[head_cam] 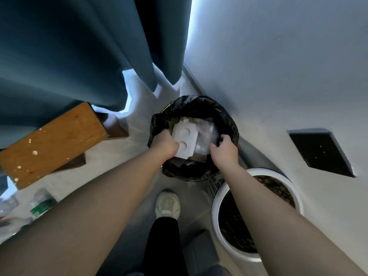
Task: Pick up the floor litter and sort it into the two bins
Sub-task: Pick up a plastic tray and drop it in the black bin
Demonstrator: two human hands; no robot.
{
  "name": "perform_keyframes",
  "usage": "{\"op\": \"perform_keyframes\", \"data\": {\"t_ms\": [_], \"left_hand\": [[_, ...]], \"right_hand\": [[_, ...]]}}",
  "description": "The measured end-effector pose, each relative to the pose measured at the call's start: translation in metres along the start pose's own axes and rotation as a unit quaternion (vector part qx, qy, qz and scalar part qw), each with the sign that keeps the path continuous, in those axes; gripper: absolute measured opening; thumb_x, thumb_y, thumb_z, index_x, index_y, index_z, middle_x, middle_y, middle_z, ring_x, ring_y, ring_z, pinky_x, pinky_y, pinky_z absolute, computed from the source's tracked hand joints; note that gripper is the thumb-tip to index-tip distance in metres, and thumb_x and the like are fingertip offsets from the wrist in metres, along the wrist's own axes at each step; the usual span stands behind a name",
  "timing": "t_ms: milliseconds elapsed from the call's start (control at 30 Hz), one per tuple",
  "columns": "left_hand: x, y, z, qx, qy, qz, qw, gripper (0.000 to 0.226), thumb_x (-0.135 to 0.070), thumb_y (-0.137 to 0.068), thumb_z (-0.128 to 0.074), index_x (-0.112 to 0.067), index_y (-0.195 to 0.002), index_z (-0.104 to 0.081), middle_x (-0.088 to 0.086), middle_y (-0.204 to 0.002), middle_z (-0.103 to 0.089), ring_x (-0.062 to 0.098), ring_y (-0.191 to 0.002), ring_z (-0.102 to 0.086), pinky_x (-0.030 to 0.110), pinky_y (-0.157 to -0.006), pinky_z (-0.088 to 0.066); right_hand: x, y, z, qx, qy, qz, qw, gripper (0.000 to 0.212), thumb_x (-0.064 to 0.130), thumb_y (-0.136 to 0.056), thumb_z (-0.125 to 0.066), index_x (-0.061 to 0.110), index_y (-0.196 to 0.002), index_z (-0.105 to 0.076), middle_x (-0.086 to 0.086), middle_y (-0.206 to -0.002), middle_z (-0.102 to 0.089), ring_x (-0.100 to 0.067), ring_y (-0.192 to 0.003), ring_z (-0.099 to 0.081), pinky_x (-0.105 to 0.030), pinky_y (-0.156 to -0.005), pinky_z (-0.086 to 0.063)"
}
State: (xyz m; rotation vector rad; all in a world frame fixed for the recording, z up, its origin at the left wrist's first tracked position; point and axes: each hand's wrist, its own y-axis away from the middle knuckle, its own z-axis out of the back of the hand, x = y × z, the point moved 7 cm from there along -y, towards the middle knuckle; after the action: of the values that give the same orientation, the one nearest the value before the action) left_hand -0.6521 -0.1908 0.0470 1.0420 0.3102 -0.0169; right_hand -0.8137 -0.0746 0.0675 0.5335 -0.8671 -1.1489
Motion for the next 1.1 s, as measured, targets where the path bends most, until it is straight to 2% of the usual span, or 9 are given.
{"op": "perform_keyframes", "data": {"t_ms": [67, 200, 267, 367, 533, 800, 933, 1100], "left_hand": [[-0.002, 0.02, 0.009, -0.007, -0.015, -0.023, 1.0, 0.05, -0.018, -0.088, -0.057, -0.008, -0.134, -0.04, 0.013, -0.126, -0.053, 0.031, -0.113, -0.053, 0.031, -0.081, -0.043], [0.002, 0.082, 0.043, -0.066, -0.12, -0.115, 0.984, 0.058, -0.026, -0.087, -0.059, -0.014, -0.139, -0.034, 0.006, -0.141, -0.04, 0.028, -0.127, -0.038, 0.041, -0.093, -0.041], [0.016, 0.113, 0.059, -0.086, -0.186, -0.135, 0.97, 0.069, -0.035, -0.089, -0.057, -0.016, -0.146, -0.023, 0.006, -0.151, -0.025, 0.028, -0.137, -0.024, 0.043, -0.102, -0.034], [0.056, 0.152, 0.083, -0.11, -0.252, -0.12, 0.954, 0.078, -0.048, -0.092, -0.049, -0.018, -0.151, -0.007, 0.007, -0.159, -0.004, 0.03, -0.145, -0.003, 0.048, -0.114, -0.018], [0.142, 0.212, 0.118, -0.163, -0.263, -0.077, 0.948, 0.085, -0.058, -0.091, -0.042, -0.021, -0.151, 0.004, 0.011, -0.159, 0.009, 0.035, -0.145, 0.01, 0.057, -0.115, -0.007], [0.335, 0.281, 0.139, -0.211, -0.207, 0.041, 0.954, 0.087, -0.065, -0.091, -0.03, -0.021, -0.149, 0.018, 0.011, -0.156, 0.024, 0.035, -0.143, 0.019, 0.059, -0.113, 0.003], [0.453, 0.312, 0.143, -0.22, -0.141, 0.102, 0.96, 0.087, -0.062, -0.09, -0.036, -0.021, -0.15, 0.012, 0.009, -0.158, 0.018, 0.034, -0.144, 0.016, 0.06, -0.112, 0.001], [0.601, 0.353, 0.13, -0.189, -0.12, 0.153, 0.963, 0.087, -0.063, -0.09, -0.036, -0.021, -0.151, 0.011, 0.009, -0.158, 0.018, 0.034, -0.145, 0.014, 0.06, -0.112, -0.003]], "right_hand": [[0.011, 0.018, 0.005, -0.016, 0.043, 0.048, 0.998, 0.056, 0.018, -0.096, -0.05, 0.008, -0.146, -0.029, -0.014, -0.14, -0.045, -0.029, -0.126, -0.046, -0.035, -0.097, -0.04], [0.034, 0.069, 0.012, -0.024, 0.218, 0.146, 0.965, 0.066, 0.024, -0.097, -0.048, 0.015, -0.153, -0.012, -0.009, -0.159, -0.017, -0.026, -0.147, -0.012, -0.04, -0.118, -0.018], [0.045, 0.095, 0.016, -0.043, 0.31, 0.179, 0.933, 0.069, 0.032, -0.098, -0.045, 0.022, -0.153, -0.007, -0.007, -0.161, -0.007, -0.027, -0.148, 0.0, -0.047, -0.119, -0.009], [0.063, 0.135, 0.009, -0.048, 0.399, 0.218, 0.889, 0.07, 0.044, -0.097, -0.04, 0.028, -0.154, -0.002, -0.007, -0.162, 0.001, -0.03, -0.148, 0.008, -0.055, -0.116, -0.004], [0.104, 0.204, -0.031, -0.057, 0.453, 0.307, 0.835, 0.068, 0.05, -0.095, -0.041, 0.029, -0.153, -0.012, -0.01, -0.161, -0.001, -0.033, -0.147, 0.008, -0.062, -0.112, 0.001], [0.165, 0.328, -0.19, 0.019, 0.539, 0.403, 0.74, 0.072, 0.058, -0.096, -0.019, 0.032, -0.144, 0.027, -0.007, -0.156, 0.027, -0.032, -0.143, 0.026, -0.062, -0.114, 0.007], [0.177, 0.398, -0.299, 0.053, 0.566, 0.447, 0.691, 0.073, 0.061, -0.096, -0.019, 0.031, -0.147, 0.024, -0.008, -0.156, 0.029, -0.033, -0.141, 0.027, -0.059, -0.111, 0.012], [0.158, 0.482, -0.422, 0.096, 0.574, 0.453, 0.676, 0.075, 0.053, -0.097, -0.034, 0.031, -0.151, 0.013, -0.007, -0.159, 0.019, -0.034, -0.146, 0.015, -0.059, -0.114, 0.003]]}}
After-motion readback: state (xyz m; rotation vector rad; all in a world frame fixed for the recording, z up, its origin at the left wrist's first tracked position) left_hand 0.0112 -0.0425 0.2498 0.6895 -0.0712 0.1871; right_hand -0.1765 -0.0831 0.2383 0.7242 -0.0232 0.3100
